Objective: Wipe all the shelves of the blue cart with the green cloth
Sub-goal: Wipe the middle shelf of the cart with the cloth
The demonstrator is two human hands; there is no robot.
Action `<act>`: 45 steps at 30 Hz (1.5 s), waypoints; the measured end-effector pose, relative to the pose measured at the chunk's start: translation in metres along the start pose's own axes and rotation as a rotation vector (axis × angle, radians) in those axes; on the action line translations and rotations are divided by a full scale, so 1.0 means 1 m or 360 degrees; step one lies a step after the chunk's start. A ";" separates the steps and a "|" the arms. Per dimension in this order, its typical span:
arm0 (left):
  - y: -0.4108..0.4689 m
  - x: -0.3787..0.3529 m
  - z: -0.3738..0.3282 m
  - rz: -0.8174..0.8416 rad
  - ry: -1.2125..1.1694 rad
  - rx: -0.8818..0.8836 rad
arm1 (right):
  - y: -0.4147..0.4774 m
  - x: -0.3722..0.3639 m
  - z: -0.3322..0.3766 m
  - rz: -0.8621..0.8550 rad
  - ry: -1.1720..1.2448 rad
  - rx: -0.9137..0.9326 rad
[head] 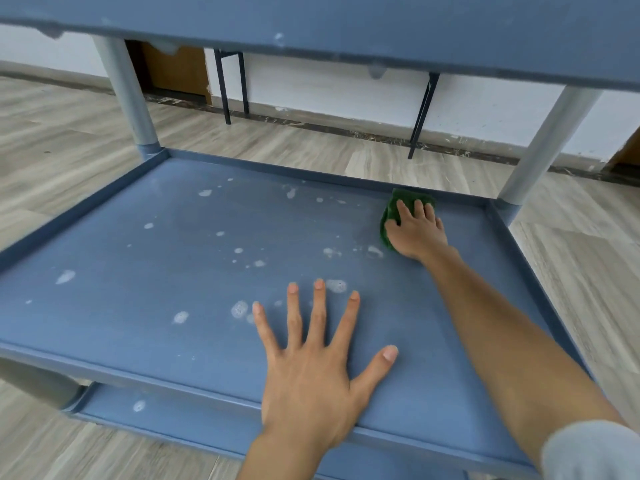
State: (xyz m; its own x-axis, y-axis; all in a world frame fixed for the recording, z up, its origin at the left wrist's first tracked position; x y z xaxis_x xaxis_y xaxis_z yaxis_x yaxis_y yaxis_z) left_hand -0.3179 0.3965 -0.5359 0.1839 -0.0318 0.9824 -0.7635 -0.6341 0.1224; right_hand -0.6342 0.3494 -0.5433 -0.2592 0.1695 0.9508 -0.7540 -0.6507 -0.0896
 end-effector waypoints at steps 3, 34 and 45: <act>0.001 0.000 0.000 -0.0032 -0.0040 0.0016 | 0.024 0.001 0.002 -0.0040 0.0030 -0.0069; 0.013 0.014 0.053 -0.0111 -0.0002 0.0225 | -0.198 -0.034 0.016 0.0175 -0.0108 0.0264; 0.009 0.010 0.042 -0.0038 0.0019 0.0145 | 0.030 -0.015 0.048 0.0128 -0.0028 0.0137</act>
State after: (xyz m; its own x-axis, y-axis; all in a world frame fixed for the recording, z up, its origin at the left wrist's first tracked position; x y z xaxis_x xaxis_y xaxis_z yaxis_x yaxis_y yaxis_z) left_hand -0.2973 0.3579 -0.5313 0.1937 -0.0071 0.9810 -0.6995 -0.7021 0.1330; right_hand -0.6234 0.2916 -0.5461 -0.3056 0.1018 0.9467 -0.6765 -0.7229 -0.1406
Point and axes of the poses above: each hand's wrist, its own y-axis towards the middle knuckle, its own x-axis out of the back of the hand, z = x × y, the point moved 9 cm from there along y, towards the middle knuckle, and after that the axes turned 4 degrees about y, right-handed, at the moved point
